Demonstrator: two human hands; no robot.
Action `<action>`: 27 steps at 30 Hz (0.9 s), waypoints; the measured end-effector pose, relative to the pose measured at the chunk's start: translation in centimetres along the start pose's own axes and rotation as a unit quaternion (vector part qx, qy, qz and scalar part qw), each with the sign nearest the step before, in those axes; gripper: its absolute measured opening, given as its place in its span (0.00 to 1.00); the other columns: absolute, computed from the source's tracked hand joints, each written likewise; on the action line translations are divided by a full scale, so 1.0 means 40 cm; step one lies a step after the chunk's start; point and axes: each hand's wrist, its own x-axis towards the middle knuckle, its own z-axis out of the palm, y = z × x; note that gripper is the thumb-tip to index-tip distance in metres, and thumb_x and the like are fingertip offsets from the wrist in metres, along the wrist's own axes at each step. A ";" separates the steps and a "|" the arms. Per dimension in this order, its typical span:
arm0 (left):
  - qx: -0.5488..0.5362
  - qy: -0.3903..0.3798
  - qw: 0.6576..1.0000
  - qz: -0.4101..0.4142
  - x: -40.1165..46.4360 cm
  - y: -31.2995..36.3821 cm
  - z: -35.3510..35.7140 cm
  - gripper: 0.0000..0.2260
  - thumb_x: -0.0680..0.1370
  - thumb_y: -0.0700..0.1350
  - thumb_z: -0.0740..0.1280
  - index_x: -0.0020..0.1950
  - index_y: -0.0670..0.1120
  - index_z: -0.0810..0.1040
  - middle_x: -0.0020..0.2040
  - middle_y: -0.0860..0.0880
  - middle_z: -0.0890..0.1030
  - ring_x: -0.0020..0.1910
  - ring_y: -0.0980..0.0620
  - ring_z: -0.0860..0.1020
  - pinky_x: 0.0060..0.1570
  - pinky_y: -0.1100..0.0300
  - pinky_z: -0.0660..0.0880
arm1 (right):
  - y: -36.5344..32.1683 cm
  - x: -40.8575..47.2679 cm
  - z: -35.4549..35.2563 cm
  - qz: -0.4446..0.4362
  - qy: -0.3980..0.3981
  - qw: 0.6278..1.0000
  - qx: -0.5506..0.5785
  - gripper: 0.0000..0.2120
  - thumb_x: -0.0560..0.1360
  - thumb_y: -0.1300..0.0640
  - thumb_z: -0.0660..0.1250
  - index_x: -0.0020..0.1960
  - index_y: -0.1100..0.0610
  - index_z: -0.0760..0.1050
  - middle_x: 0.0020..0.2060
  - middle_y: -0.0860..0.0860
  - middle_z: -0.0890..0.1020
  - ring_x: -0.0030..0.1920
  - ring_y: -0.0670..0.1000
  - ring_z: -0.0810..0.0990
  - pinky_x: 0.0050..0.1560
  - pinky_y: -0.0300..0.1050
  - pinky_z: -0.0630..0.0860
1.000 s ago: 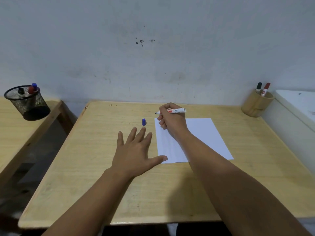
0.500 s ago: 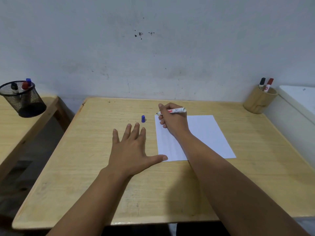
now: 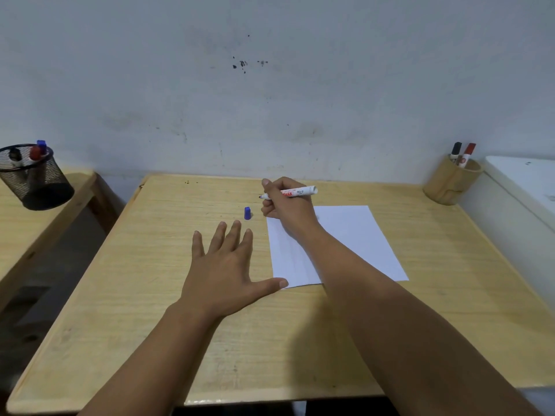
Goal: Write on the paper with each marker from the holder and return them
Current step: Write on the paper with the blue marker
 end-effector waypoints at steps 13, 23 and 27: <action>-0.062 0.017 0.997 -0.052 0.014 0.030 -0.005 0.50 0.63 0.84 0.55 0.75 0.54 0.64 0.84 0.52 0.55 0.84 0.48 0.47 0.78 0.31 0.40 | -0.023 -0.022 -0.001 0.025 -0.031 0.999 -0.020 0.12 0.82 0.55 0.74 0.44 0.62 0.79 0.37 0.57 0.84 0.34 0.52 0.82 0.49 0.51 0.86; -0.050 0.022 0.997 -0.049 0.015 0.024 0.001 0.53 0.63 0.86 0.53 0.79 0.54 0.61 0.84 0.52 0.55 0.84 0.48 0.47 0.79 0.33 0.42 | -0.016 -0.036 -0.020 0.034 0.074 0.994 -0.075 0.18 0.76 0.51 0.77 0.31 0.51 0.74 0.31 0.57 0.85 0.28 0.53 0.79 0.30 0.42 0.73; -0.050 0.022 0.997 -0.051 0.015 0.023 0.002 0.53 0.62 0.86 0.53 0.78 0.54 0.62 0.84 0.52 0.55 0.84 0.48 0.47 0.79 0.33 0.42 | -0.027 -0.029 -0.011 0.017 0.096 0.993 -0.074 0.20 0.75 0.48 0.78 0.28 0.49 0.75 0.29 0.53 0.84 0.28 0.53 0.80 0.29 0.42 0.74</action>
